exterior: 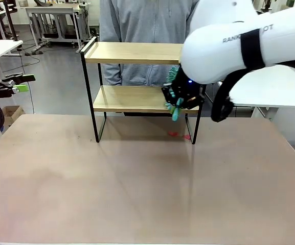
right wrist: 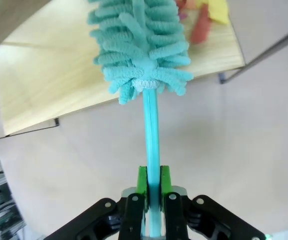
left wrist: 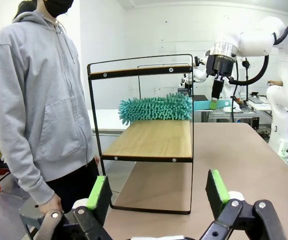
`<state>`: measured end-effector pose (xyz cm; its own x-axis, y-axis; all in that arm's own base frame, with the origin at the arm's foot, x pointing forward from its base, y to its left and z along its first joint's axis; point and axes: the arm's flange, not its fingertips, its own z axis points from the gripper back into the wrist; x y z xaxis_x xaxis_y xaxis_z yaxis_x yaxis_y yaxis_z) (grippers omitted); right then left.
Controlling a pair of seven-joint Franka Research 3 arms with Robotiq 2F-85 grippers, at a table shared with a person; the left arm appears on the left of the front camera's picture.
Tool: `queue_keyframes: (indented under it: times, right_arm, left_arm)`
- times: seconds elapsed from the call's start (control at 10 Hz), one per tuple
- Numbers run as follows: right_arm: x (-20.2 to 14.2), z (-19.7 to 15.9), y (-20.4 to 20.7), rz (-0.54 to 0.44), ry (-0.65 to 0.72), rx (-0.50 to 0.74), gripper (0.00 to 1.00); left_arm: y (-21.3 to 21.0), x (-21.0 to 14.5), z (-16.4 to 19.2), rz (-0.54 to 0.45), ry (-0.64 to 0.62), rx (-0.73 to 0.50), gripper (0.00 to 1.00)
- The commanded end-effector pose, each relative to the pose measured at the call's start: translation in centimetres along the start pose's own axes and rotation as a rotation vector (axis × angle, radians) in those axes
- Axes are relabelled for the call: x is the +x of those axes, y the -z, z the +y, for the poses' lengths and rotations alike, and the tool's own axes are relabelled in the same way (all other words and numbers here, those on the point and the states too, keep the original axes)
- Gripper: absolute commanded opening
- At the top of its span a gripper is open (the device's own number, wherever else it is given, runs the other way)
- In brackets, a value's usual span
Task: Clean the shelf.
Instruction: Clean the specific section of the Shelf indicated by the human with the Duster.
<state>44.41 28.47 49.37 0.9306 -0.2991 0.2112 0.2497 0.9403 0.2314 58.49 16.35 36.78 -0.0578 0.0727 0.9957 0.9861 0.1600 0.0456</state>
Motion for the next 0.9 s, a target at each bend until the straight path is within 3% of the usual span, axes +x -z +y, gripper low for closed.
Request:
queue_keyframes:
  times: [0.0,0.3,0.4,0.5,0.8]
  right_arm:
    - [0.6,-3.3,-0.6,0.011,-0.008,-0.053,0.13]
    - [0.4,-5.1,-2.5,-0.036,-0.061,-0.096,0.13]
    - [-0.3,-4.7,-3.1,-0.103,-0.132,-0.048,0.13]
    - [1.2,-4.4,-1.8,-0.01,-0.023,-0.079,0.13]
    - [0.7,-4.3,-2.4,-0.03,-0.059,-0.077,0.13]
  left_arm:
    - [0.1,0.3,-0.1,0.003,0.016,0.003,1.0]
    - [0.1,0.3,-0.1,0.003,0.016,0.003,1.0]
    - [0.1,0.3,-0.1,0.003,0.016,0.003,1.0]
    - [0.1,0.3,-0.1,0.003,0.016,0.003,1.0]
    - [0.1,0.3,-0.1,0.003,0.016,0.003,1.0]
